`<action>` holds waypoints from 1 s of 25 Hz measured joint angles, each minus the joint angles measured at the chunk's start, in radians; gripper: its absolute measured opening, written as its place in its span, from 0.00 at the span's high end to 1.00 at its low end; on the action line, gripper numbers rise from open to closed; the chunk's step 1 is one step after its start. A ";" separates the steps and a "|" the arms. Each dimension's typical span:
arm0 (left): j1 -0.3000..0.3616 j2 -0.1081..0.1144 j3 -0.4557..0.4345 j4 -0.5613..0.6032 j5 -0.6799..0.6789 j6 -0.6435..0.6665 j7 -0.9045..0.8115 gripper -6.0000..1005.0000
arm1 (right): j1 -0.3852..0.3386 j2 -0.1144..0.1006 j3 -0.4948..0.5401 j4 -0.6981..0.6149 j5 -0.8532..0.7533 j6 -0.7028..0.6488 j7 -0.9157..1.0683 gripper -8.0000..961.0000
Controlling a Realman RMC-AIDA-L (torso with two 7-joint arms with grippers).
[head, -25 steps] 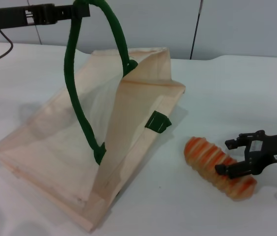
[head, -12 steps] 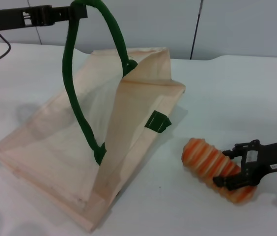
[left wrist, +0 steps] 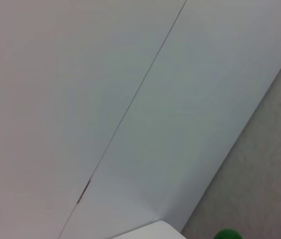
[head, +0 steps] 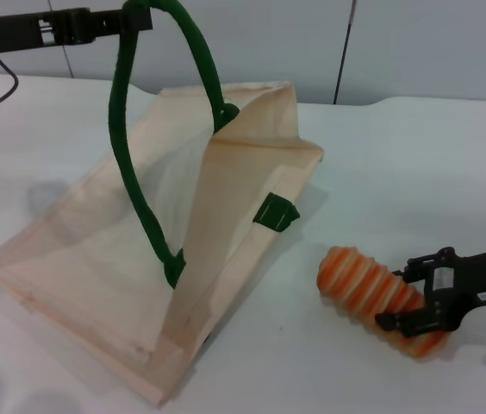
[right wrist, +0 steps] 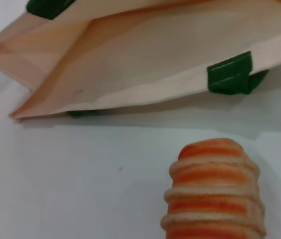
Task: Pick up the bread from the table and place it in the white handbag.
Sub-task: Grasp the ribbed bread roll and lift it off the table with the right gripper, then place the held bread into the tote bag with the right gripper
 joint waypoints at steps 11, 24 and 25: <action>-0.003 -0.001 0.000 0.000 -0.012 0.000 -0.004 0.87 | 0.015 -0.010 0.008 0.008 -0.001 0.037 -0.036 0.39; -0.032 -0.006 0.001 0.000 -0.006 0.000 -0.004 0.87 | 0.119 0.009 0.139 0.004 0.000 0.157 -0.057 0.47; -0.039 -0.006 0.001 0.001 -0.005 0.000 -0.004 0.87 | 0.137 0.016 0.134 0.007 -0.004 0.145 -0.050 0.47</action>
